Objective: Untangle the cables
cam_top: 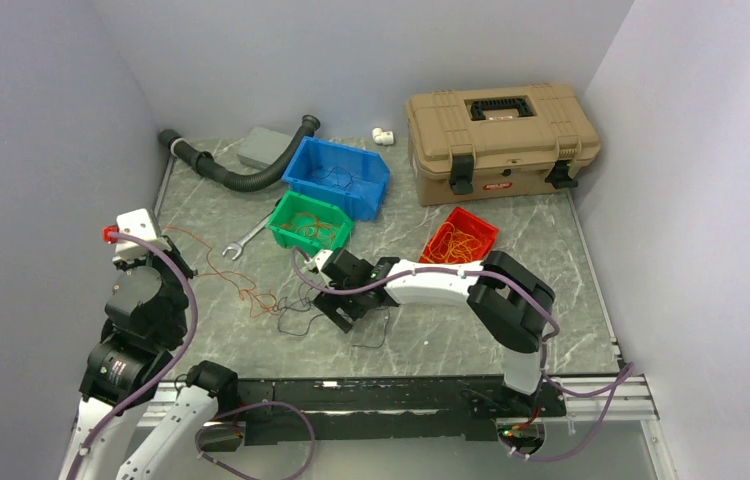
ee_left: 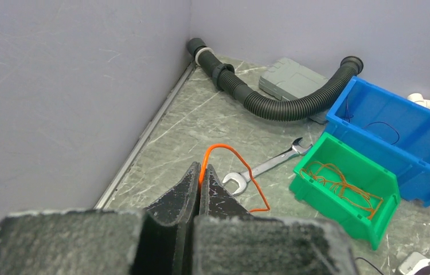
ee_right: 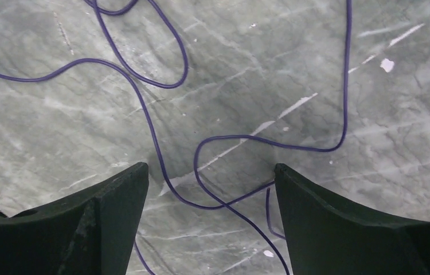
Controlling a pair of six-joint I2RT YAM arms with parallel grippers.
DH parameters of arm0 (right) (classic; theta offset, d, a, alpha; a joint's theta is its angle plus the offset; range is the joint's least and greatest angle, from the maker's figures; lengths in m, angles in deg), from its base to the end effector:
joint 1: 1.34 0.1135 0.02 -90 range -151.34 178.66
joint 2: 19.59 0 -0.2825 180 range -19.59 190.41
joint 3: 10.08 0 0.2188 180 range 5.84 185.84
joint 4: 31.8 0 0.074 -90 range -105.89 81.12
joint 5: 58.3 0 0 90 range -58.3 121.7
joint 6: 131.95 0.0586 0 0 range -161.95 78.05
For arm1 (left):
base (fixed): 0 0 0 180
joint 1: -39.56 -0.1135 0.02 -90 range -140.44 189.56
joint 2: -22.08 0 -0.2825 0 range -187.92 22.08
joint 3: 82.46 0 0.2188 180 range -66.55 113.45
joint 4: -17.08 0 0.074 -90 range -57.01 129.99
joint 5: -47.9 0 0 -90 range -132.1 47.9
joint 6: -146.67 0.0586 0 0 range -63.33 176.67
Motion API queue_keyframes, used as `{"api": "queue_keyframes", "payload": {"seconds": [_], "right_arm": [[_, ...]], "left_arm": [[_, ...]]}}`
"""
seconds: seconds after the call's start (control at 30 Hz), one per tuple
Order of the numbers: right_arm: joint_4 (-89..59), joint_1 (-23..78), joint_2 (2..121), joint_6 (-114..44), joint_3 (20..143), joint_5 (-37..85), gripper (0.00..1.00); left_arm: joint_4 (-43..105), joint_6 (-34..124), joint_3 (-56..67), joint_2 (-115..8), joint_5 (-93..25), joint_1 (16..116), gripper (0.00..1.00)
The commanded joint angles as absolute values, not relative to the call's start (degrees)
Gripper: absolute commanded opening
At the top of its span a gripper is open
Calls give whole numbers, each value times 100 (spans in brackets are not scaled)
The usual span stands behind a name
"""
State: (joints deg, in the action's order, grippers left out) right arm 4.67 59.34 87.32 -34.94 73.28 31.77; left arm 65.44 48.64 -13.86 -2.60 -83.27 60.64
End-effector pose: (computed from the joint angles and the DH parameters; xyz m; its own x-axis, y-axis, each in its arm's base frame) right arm 0.1808 0.3217 0.1815 -0.5274 -0.6898 -0.4961 -0.8133 0.5787 0.0599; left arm 0.0500 0.0221 0.3741 -0.0238 -0.1035 -0.9943 -0.3484 0.9331 -0.0888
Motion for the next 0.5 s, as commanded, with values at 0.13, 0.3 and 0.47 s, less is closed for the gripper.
{"api": "queue_keyframes", "payload": {"seconds": [0.13,0.3,0.47], "right_arm": [[772,6118,8546,-3292,6962,3973,74],[817,6128,8349,-3014,6466,4210,27],[1137,6096,7913,-2269,6352,5414,0]], "left_arm": [[6240,5095,-1205,-156,-8859,6056,0],[6102,5176,-1140,-165,-9022,6051,0],[6196,5029,-1034,-254,-9815,6053,0]]}}
